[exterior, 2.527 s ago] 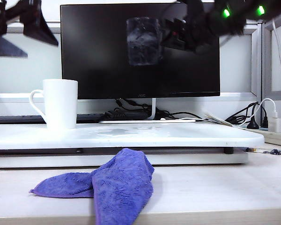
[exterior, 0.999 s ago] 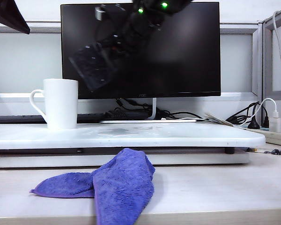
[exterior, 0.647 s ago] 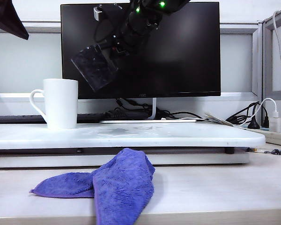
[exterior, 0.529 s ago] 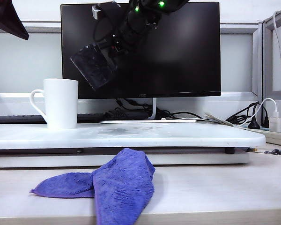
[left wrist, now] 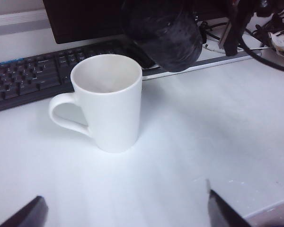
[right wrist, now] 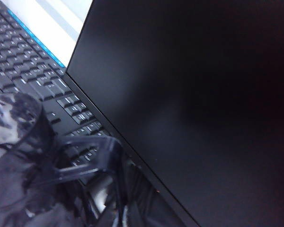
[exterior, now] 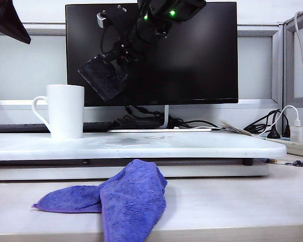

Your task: Carefully pick up the black cup and pour some water from the black cup into the white cup.

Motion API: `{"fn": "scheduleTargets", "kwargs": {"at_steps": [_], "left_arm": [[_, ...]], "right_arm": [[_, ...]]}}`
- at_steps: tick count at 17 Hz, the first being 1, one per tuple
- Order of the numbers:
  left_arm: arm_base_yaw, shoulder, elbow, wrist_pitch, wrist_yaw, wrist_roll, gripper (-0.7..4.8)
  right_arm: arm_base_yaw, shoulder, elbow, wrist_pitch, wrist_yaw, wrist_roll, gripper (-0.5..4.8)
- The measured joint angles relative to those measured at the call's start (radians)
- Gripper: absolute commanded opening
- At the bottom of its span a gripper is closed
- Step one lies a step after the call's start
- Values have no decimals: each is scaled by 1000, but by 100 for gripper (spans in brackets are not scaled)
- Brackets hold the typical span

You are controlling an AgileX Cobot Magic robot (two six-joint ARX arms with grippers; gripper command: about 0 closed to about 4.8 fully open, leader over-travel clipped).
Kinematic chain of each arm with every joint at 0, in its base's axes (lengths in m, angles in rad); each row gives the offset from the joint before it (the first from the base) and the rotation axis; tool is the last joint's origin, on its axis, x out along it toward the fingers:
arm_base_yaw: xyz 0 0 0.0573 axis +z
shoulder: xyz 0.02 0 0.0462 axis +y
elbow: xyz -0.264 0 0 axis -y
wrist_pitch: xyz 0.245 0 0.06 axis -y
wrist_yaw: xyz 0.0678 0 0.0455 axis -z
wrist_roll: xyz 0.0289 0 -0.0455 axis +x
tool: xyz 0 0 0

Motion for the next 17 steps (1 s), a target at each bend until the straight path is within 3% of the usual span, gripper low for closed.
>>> {"fn": "scheduleTargets", "kwargs": {"at_steps": [17], "left_arm": [[0,0,0,0,0,0,479]], "right_arm": [[37,0,0,45,39,-213,-6]]}}
